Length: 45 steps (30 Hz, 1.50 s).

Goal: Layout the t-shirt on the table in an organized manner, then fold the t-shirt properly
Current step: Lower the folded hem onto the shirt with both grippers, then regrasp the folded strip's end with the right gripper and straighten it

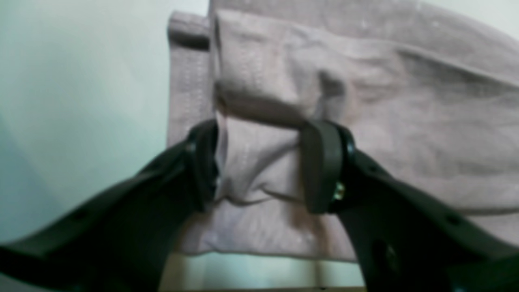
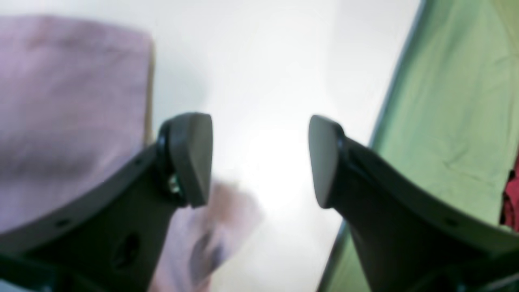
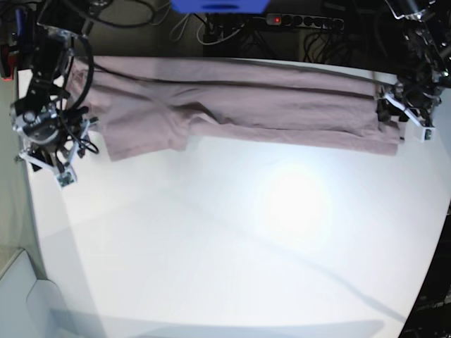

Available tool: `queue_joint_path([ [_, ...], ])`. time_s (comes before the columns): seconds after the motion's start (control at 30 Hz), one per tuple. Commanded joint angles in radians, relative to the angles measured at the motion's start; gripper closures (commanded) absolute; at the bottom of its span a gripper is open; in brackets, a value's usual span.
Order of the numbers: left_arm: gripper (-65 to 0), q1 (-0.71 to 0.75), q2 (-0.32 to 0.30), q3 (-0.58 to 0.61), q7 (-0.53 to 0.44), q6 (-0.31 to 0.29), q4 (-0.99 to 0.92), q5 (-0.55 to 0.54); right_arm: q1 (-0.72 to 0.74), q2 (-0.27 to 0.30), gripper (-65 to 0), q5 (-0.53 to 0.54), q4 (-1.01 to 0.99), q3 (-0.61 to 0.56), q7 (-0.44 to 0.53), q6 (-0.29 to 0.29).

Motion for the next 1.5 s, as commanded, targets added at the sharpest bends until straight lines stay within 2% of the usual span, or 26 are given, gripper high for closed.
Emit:
queue_joint_path([
  [0.0, -32.0, 0.002, -0.007, 0.000, 0.021, 0.004, 0.006, 0.007, 0.029, 0.011, -37.4, -0.001, -0.006, -0.009, -0.006, -0.004],
  [0.1, -32.0, 0.002, -0.004, 0.000, 0.021, 0.004, 0.006, 0.007, 0.069, 0.001, -37.3, 0.004, -0.054, -0.043, -0.030, -0.004],
  [0.4, -32.0, -0.001, -0.004, 0.000, 0.021, 0.004, 0.006, 0.007, 0.096, -0.133, -37.3, -0.001, -0.077, -0.052, -0.032, -0.004],
  [0.7, -32.0, -0.001, -0.004, -0.005, 0.021, 0.004, 0.006, 0.013, 0.127, -0.138, -37.1, -0.001, -0.209, -0.044, -0.024, -0.004],
  [1.07, -32.0, -0.001, -0.005, -0.003, 0.021, 0.004, 0.006, 0.015, 0.119, -0.138, -36.0, 0.002, -0.216, -0.044, -0.024, -0.004],
  [1.17, -32.0, -0.001, -0.005, -0.001, 0.021, 0.004, 0.006, 0.013, 0.118, -0.138, -27.1, 0.004, -0.216, -0.044, -0.024, -0.004],
  [1.33, -31.9, -0.001, -0.005, -0.001, 0.021, 0.004, 0.006, 0.012, 0.116, -0.138, -0.6, 0.001, -0.216, -0.049, -0.030, -0.004],
  [1.47, -31.9, -0.001, -0.005, 0.000, 0.021, 0.004, 0.006, 0.010, 0.116, -0.136, 0.0, -0.001, -0.189, -0.046, -0.032, -0.004],
])
